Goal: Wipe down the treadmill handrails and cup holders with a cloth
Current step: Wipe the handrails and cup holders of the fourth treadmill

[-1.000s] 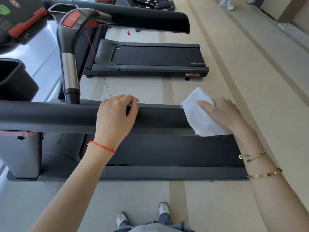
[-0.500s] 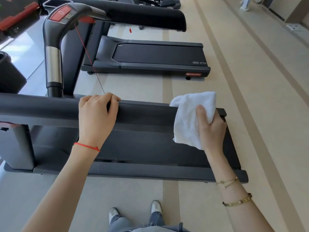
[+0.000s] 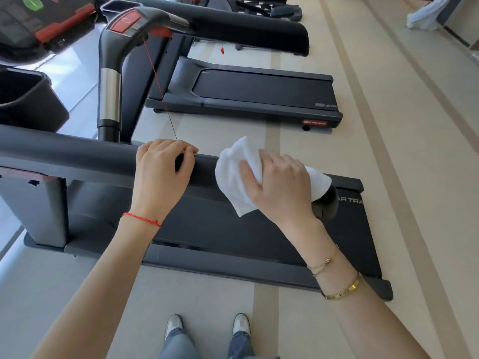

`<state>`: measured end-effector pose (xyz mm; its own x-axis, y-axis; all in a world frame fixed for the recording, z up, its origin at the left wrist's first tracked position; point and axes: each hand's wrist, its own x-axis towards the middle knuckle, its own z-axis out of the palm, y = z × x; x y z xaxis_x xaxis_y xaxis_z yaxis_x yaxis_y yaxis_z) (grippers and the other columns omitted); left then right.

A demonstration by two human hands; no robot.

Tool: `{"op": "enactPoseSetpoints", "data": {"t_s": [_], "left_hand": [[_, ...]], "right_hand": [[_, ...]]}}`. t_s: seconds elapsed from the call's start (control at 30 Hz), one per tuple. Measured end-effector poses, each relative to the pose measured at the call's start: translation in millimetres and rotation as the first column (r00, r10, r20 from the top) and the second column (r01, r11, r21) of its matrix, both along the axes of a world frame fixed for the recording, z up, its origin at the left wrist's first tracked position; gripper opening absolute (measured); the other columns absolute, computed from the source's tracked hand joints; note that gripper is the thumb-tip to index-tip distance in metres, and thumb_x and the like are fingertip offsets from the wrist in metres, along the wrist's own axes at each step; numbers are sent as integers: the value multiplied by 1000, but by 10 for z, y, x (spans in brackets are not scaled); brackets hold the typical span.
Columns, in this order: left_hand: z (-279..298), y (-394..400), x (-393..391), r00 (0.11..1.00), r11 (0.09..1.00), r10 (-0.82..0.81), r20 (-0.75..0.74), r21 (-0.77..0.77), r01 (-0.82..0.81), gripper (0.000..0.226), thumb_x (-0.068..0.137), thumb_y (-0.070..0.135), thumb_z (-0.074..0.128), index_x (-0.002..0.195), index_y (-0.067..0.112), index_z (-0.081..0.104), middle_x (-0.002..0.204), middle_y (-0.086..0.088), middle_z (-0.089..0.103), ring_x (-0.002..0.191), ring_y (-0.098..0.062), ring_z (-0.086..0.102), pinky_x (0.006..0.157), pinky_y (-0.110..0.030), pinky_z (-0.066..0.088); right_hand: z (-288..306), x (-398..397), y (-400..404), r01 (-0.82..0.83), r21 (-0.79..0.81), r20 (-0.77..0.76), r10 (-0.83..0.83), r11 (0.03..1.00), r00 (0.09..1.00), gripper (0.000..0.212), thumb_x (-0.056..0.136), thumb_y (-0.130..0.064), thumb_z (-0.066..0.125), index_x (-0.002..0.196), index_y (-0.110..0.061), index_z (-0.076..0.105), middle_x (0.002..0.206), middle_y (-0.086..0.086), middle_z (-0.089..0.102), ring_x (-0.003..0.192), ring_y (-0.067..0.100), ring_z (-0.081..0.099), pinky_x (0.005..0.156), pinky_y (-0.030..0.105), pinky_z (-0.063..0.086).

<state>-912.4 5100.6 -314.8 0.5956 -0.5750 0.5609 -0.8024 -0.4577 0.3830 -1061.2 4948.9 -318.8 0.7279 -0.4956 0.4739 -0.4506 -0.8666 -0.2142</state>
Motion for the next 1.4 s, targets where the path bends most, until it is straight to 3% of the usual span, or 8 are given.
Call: {"op": "enactPoseSetpoints", "data": {"t_s": [0.07, 0.2, 0.3, 0.63, 0.8, 1.27, 1.4], "left_hand": [[7, 126, 60, 999, 999, 33, 23, -27, -32, 21, 98, 14, 51, 96, 14, 72, 103, 3, 72, 104, -21, 61, 102, -39, 38], [-2, 510, 322, 997, 997, 75, 20, -23, -75, 20, 97, 12, 53, 106, 10, 71, 114, -4, 68, 116, -28, 57, 104, -49, 39], [0, 784, 504, 993, 993, 114, -6, -25, -114, 23, 98, 12, 54, 115, 9, 68, 122, -6, 64, 123, -28, 49, 107, -47, 38], [63, 1654, 1412, 979, 978, 203, 19, -55, -202, 28, 100, 11, 49, 122, 12, 64, 123, -5, 63, 123, -24, 48, 106, -46, 41], [123, 1989, 1867, 978, 977, 207, 35, -61, -204, 30, 100, 12, 43, 118, 10, 67, 121, -6, 65, 121, -26, 49, 104, -49, 41], [141, 2516, 2480, 998, 999, 7, 55, -39, -5, 26, 97, 11, 52, 116, 14, 69, 118, 1, 66, 115, -23, 54, 104, -46, 39], [177, 2645, 2702, 999, 998, 42, 3, -39, -42, 24, 98, 13, 51, 114, 13, 69, 113, -2, 68, 112, -26, 56, 104, -47, 40]], "right_hand": [[-11, 153, 121, -50, -30, 10, 51, 998, 999, 43, 96, -48, 38, 88, -13, 61, 72, 2, 60, 62, 25, 50, 63, 36, 41], [-9, 551, 427, -119, -81, 26, 122, 990, 992, 50, 96, -53, 37, 94, -11, 63, 77, 4, 62, 64, 26, 53, 63, 37, 41], [-41, 909, 720, -144, -147, 25, 150, 979, 988, 56, 98, -57, 33, 99, -10, 62, 85, 5, 63, 68, 25, 54, 64, 36, 42], [-156, 2082, 1709, -145, -344, 104, 192, 927, 976, 54, 97, -54, 42, 116, -6, 58, 95, 9, 62, 82, 24, 57, 77, 34, 46], [-80, 2560, 2140, -101, -410, 135, 170, 907, 976, 49, 96, -51, 44, 114, -9, 63, 91, 3, 63, 78, 19, 58, 73, 30, 47], [-72, 2668, 2304, -66, -266, 205, 124, 962, 971, 48, 97, -51, 47, 109, -9, 66, 87, 1, 66, 79, 22, 59, 78, 32, 47], [28, 2821, 2398, -25, -178, 190, 59, 984, 980, 52, 98, -56, 37, 91, -12, 64, 75, 0, 62, 69, 21, 56, 69, 34, 46]]}}
